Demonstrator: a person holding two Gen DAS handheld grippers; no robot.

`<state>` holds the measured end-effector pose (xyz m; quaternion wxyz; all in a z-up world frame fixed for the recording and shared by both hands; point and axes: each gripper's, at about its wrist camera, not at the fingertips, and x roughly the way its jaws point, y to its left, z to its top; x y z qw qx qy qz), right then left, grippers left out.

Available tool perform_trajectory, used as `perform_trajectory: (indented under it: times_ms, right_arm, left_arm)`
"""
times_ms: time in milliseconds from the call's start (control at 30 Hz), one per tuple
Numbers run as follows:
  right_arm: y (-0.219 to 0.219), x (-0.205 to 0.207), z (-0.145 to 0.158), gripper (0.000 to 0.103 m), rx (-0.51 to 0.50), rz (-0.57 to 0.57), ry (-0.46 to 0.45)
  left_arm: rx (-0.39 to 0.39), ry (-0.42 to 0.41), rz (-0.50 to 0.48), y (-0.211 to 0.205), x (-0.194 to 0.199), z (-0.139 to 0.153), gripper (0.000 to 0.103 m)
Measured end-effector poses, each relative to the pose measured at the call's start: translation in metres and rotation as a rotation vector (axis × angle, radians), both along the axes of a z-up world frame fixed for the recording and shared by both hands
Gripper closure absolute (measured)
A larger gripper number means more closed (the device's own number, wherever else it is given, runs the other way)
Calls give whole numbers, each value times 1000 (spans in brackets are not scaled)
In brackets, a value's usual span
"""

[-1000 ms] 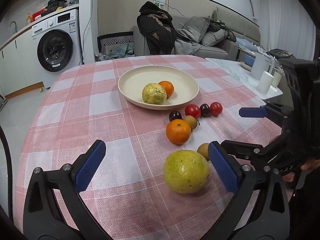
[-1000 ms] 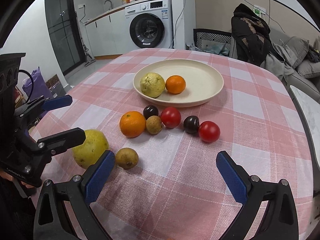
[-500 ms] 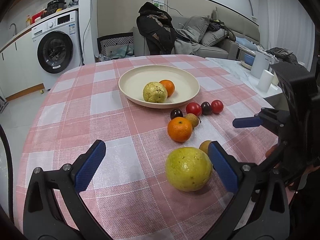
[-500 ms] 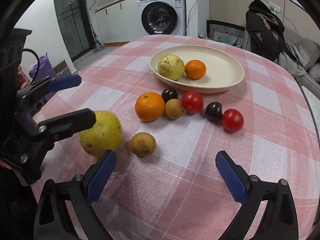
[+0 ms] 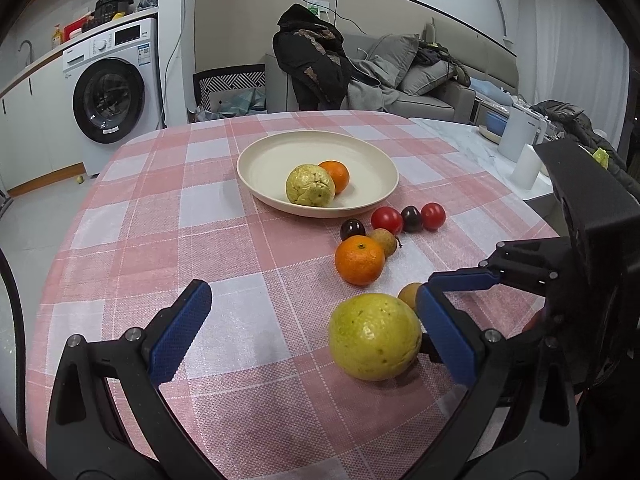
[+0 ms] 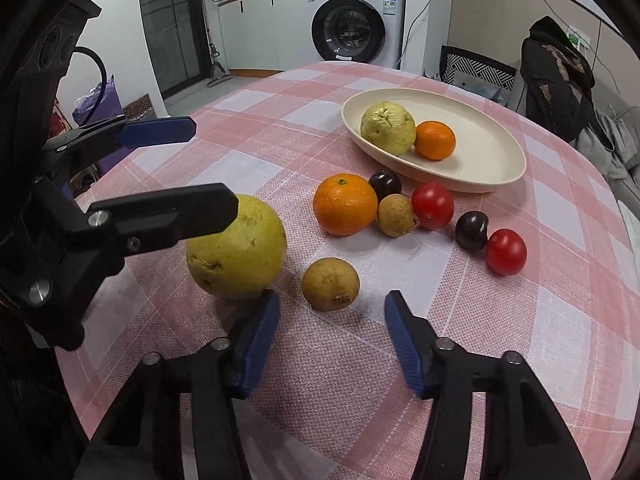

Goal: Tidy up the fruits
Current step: 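Move both tools back toward the remaining fruits on the cloth, then grasp the large green pomelo with the left gripper while the right gripper grasps a brown kiwi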

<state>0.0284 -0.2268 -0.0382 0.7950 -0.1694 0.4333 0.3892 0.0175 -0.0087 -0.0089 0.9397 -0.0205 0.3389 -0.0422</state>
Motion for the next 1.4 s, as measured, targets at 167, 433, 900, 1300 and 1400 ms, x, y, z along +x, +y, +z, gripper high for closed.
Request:
perform_trajectory:
  times_ms: [167,433,900,1300,1400]
  right_arm:
    - [-1,2,1,57,29,5,20]
    - [-1,5,2,70,48,2,31]
    - [-4,9,1,73,58,-13,41]
    - [-14,13,1,73,54,-39,40]
    - [-16,14,2,73,57,-46,38]
  left_arm:
    - [-6,7,-5,0,1,-2,1]
    - [1,21,-11,-2,2,-6,1]
    - [3,80,-60,-12,5,-17,1]
    - [-10,126,-98,-15,7,-28,8]
    - [-40,145,-129,-17,7,-30,18]
